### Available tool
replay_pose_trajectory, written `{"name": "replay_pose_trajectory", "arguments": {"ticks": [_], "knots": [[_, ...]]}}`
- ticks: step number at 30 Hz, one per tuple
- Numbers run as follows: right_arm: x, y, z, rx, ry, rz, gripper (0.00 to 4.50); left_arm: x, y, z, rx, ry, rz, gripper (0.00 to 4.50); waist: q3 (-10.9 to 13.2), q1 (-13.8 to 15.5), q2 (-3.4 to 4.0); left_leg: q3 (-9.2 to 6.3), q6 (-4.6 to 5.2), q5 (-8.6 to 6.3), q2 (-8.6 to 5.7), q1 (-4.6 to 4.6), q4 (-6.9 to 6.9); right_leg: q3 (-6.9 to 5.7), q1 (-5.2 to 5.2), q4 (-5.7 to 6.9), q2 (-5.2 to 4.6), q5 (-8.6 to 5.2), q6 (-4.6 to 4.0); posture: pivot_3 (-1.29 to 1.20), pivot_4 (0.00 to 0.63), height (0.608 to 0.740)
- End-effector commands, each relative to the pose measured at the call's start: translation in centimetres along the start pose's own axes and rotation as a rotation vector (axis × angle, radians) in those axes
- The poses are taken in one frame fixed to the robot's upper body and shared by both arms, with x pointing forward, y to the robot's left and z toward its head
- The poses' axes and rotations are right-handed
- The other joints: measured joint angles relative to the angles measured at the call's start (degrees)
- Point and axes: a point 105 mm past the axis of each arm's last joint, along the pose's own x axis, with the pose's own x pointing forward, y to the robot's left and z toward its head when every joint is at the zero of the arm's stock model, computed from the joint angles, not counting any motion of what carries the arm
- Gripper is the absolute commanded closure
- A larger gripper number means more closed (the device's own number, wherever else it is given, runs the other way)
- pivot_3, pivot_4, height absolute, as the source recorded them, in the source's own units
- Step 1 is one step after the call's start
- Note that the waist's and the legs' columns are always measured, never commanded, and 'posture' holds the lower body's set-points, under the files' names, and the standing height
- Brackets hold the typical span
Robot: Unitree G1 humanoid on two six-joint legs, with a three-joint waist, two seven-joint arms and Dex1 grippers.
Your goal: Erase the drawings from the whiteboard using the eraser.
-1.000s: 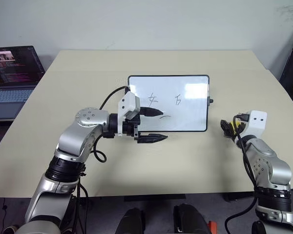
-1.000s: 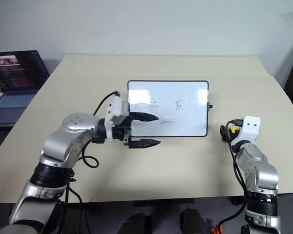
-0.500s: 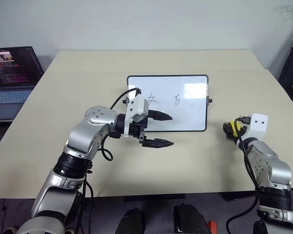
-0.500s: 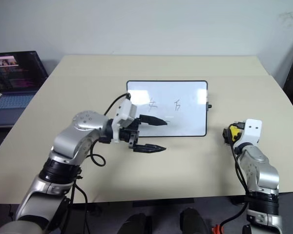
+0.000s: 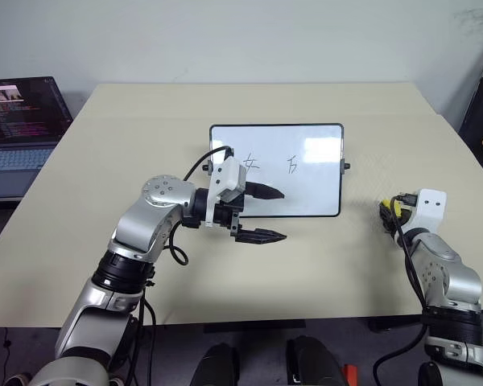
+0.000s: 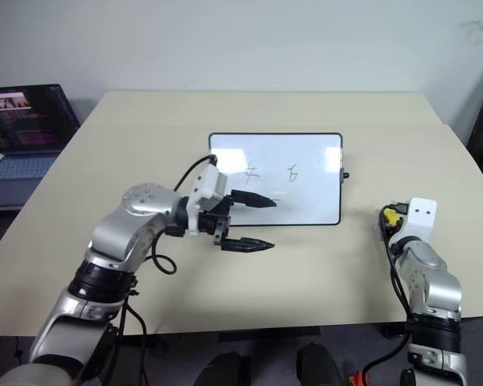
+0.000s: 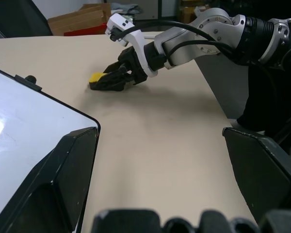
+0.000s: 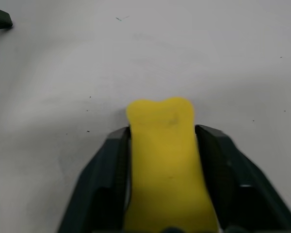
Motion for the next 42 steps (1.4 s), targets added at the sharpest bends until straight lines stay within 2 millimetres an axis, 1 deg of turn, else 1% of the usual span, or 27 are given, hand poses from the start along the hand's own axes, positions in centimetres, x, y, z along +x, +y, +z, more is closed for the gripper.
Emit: {"name": "replay_pose_trajectory", "arguments": {"ticks": [1,4,8,12,15,17,20,23,27,30,31,34,38,42], "knots": [[0.0,-0.3,1.6,0.004,-0.062,-0.014,3.21,-0.1,0.1,0.8,0.042,-0.011,0.01,0.0,0.0,-0.01,0.0,0.0,0.0,0.0,0.0,0.0,0.01,0.0,0.0,0.0,0.0,0.0,0.0,0.0,0.15,0.74],[0.1,-0.1,1.6,0.009,-0.064,-0.009,3.21,-0.3,0.3,0.6,0.026,-0.01,0.041,0.0,0.0,-0.01,0.0,-0.01,0.0,0.0,0.0,0.0,0.02,0.0,0.0,0.02,0.0,0.0,0.0,0.0,0.15,0.74],[-0.1,0.2,1.8,0.014,-0.079,0.004,3.21,-1.1,1.1,0.2,0.002,0.002,0.133,0.0,-0.01,-0.02,0.01,0.0,0.0,0.0,0.0,0.0,0.02,0.0,0.0,0.02,0.0,0.0,0.0,0.0,0.15,0.74],[-1.1,1.7,2.8,-0.04,-0.134,0.066,3.21,-2.6,2.5,0.1,-0.022,0.006,0.31,0.0,-0.01,0.0,0.01,-0.02,0.0,0.0,0.01,0.01,0.02,0.01,-0.01,0.05,-0.01,0.0,0.0,0.0,0.15,0.74],[-2.5,3.7,3.8,-0.131,-0.194,0.129,3.21,-4.2,3.4,-0.2,-0.035,0.026,0.446,0.0,-0.02,-0.06,0.02,-0.01,0.0,0.0,0.01,0.01,0.02,0.02,-0.02,0.06,-0.01,0.0,0.0,0.0,0.15,0.74],[-3.6,5.4,4.6,-0.222,-0.24,0.179,3.21,-5.6,4.1,-0.5,-0.046,0.043,0.542,0.0,-0.02,-0.05,0.03,-0.03,0.0,0.0,0.01,0.01,0.03,0.01,-0.02,0.07,-0.01,0.0,0.0,0.0,0.15,0.74],[-4.9,8.2,5.2,-0.283,-0.295,0.254,3.21,-7.4,5.3,-1.1,-0.057,0.083,0.684,0.0,-0.02,-0.04,0.03,-0.03,0.0,0.0,0.01,0.02,0.05,0.01,-0.03,0.11,-0.01,0.0,0.0,0.0,0.15,0.74],[-5.4,11.7,5.7,-0.379,-0.349,0.349,3.21,-8.5,6.2,-1.4,-0.066,0.106,0.765,0.0,-0.02,0.03,0.02,-0.05,-0.01,0.0,-0.01,0.04,0.1,-0.01,-0.02,0.16,-0.01,0.0,0.0,0.0,0.15,0.74],[-5.1,16.0,6.2,-0.462,-0.407,0.461,3.21,-9.1,7.2,-1.6,-0.067,0.127,0.829,0.0,-0.02,-0.02,0.02,-0.03,-0.03,0.02,-0.05,0.08,0.16,0.01,-0.06,0.36,-0.02,0.0,0.0,0.0,0.15,0.74],[-4.7,18.3,6.8,-0.504,-0.445,0.514,3.21,-9.2,7.6,-1.7,-0.071,0.134,0.852,0.0,-0.02,-0.01,0.01,-0.04,-0.04,0.03,-0.05,0.1,0.21,0.01,-0.08,0.44,-0.02,0.0,0.0,0.0,0.15,0.74],[-4.5,19.1,7.2,-0.513,-0.461,0.529,3.21,-9.2,7.8,-1.7,-0.069,0.135,0.858,0.0,-0.02,-0.01,0.01,-0.04,-0.05,0.03,-0.06,0.1,0.21,0.0,-0.08,0.45,-0.02,-0.01,-0.01,0.0,0.15,0.74],[-4.0,22.3,8.7,-0.595,-0.54,0.582,3.21,-9.4,8.5,-1.9,-0.056,0.156,0.898,0.0,-0.02,-0.14,0.01,-0.02,-0.08,0.05,-0.08,0.09,0.25,0.03,-0.1,0.49,-0.04,0.0,-0.01,0.0,0.15,0.74],[-3.3,24.7,9.5,-0.707,-0.606,0.624,3.21,-9.8,9.2,-2.2,-0.037,0.186,0.938,0.0,-0.02,-0.14,0.01,0.02,-0.27,0.16,-0.09,0.04,0.27,0.05,-0.24,0.59,-0.05,0.0,-0.01,0.0,0.15,0.74],[-2.5,26.5,9.9,-0.779,-0.632,0.652,3.21,-10.2,9.4,-2.7,-0.043,0.207,0.957,0.0,-0.03,-0.17,-0.01,0.04,-0.29,0.17,-0.11,-0.11,0.26,0.06,-0.4,0.61,-0.11,0.0,-0.02,0.0,0.15,0.74]]}}
